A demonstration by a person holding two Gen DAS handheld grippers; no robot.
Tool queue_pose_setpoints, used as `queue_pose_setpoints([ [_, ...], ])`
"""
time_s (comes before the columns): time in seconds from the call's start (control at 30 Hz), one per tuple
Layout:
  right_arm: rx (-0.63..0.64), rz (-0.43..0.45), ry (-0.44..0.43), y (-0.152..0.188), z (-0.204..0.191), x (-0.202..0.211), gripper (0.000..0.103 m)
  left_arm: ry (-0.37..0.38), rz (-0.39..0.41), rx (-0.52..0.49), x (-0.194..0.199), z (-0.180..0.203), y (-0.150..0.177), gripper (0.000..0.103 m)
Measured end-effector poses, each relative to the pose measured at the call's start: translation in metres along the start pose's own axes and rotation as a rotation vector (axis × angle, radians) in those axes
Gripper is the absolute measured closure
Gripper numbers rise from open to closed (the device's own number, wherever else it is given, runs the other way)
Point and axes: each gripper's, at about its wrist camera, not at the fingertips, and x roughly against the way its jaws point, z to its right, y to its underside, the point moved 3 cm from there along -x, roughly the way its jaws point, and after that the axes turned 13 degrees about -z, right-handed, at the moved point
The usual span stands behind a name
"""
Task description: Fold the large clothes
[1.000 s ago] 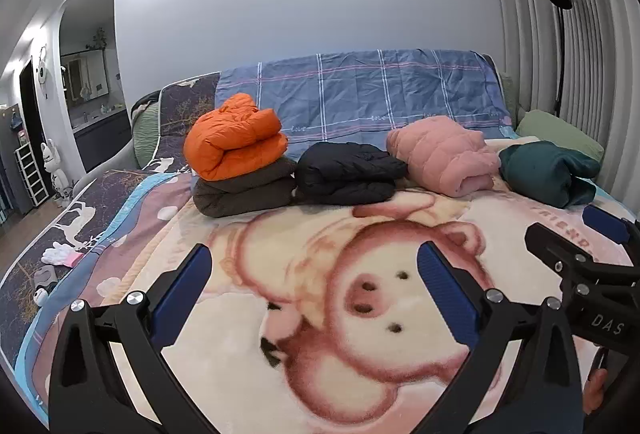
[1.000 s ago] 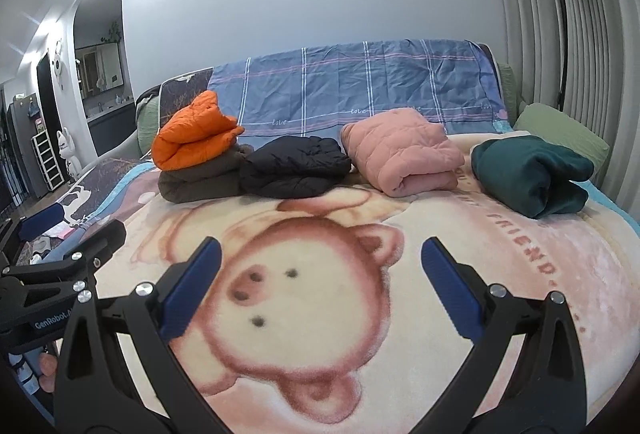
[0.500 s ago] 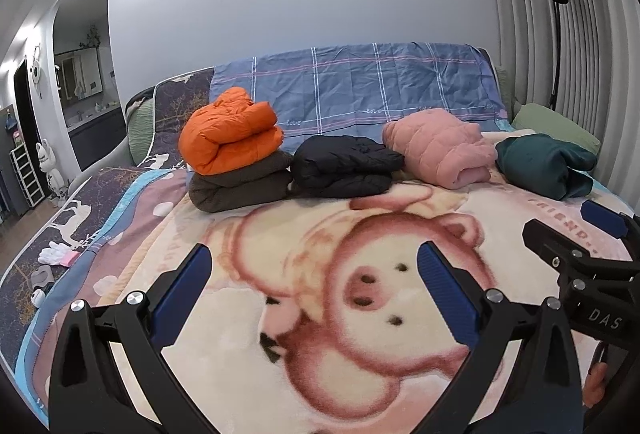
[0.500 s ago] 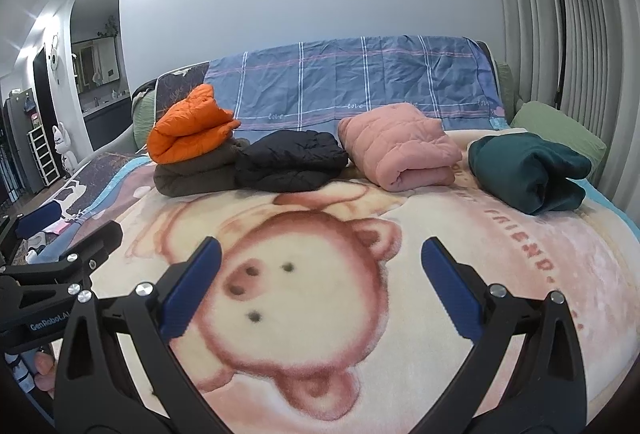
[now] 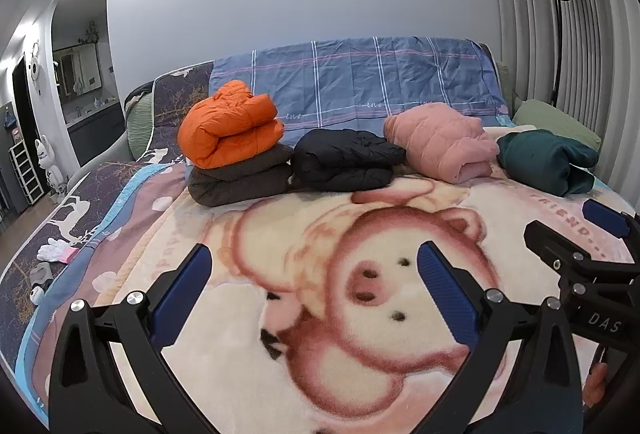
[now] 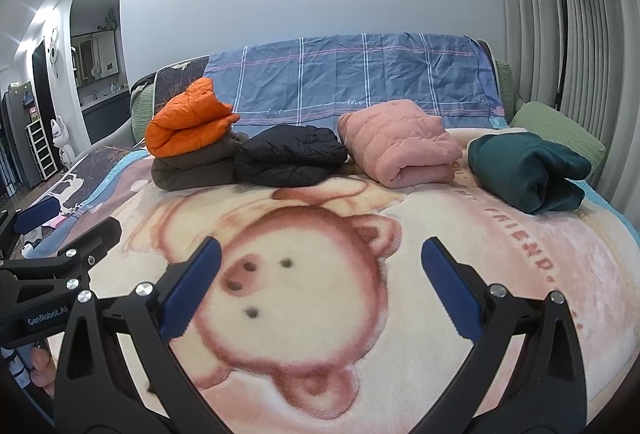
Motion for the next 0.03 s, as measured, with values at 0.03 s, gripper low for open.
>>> queue_pose_setpoints([
  [0.03,0.000,-0.001,0.001,-0.0001,0.0001,-0.0003,0.002,0.000,0.000,0.000,-0.0002,0.0003,-0.0001,0.001],
])
